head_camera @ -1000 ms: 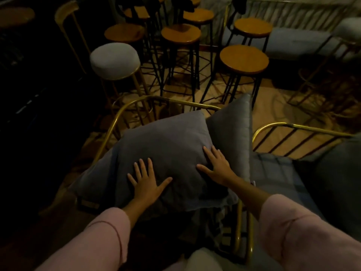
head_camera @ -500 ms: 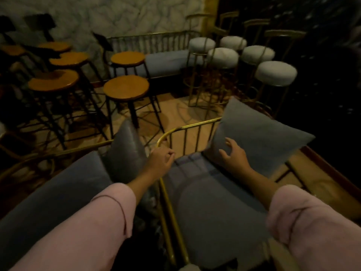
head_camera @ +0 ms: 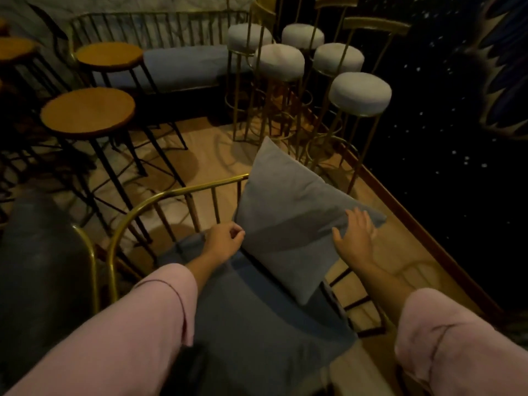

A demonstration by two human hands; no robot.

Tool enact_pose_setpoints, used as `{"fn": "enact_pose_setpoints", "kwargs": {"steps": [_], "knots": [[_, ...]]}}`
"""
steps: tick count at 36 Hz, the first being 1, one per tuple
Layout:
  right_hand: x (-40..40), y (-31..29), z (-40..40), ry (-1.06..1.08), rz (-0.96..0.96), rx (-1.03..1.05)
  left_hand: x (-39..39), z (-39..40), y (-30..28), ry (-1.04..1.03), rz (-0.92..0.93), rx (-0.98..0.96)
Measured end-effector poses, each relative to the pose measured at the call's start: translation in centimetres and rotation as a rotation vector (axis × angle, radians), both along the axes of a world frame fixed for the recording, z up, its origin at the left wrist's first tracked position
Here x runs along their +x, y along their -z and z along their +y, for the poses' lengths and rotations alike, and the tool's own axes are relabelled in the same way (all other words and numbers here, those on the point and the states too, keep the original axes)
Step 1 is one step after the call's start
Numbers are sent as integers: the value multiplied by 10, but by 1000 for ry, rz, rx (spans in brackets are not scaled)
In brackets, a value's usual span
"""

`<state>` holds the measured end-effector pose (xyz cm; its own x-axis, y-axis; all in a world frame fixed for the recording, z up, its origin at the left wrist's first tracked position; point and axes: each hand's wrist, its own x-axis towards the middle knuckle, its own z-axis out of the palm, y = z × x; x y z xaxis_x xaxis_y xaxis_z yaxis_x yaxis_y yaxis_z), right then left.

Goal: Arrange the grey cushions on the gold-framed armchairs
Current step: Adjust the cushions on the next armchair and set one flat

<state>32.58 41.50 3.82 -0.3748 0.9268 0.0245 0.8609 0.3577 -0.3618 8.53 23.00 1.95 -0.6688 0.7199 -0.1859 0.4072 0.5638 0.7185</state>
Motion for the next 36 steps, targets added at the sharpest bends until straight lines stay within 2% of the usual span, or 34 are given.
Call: {"fn": "enact_pose_setpoints", "kwargs": {"steps": [5,8,16,19,23,27,31,36], "knots": [[-28,17,49,-112,-79,-19,12,32,60,-128,-179,-153],[-43,21,60,-153,-120,-32,20,37,85,-213,-226,-179],[-52,61,95,-181,-301,99,46,84,192,-529,-494,-240],[-47,74,109,-204,-321,159,53,104,220,-654,-670,-256],[-43,86,122,-188,-259,149,58,125,264,-851,-969,-72],[-42,92,127,-174,-214,187,66,135,275,-892,-1292,199],[-43,90,125,-160,-155,216,68,139,259,-889,-1382,370],[-45,77,113,-133,-62,199,62,119,238,-858,-1356,503]]}}
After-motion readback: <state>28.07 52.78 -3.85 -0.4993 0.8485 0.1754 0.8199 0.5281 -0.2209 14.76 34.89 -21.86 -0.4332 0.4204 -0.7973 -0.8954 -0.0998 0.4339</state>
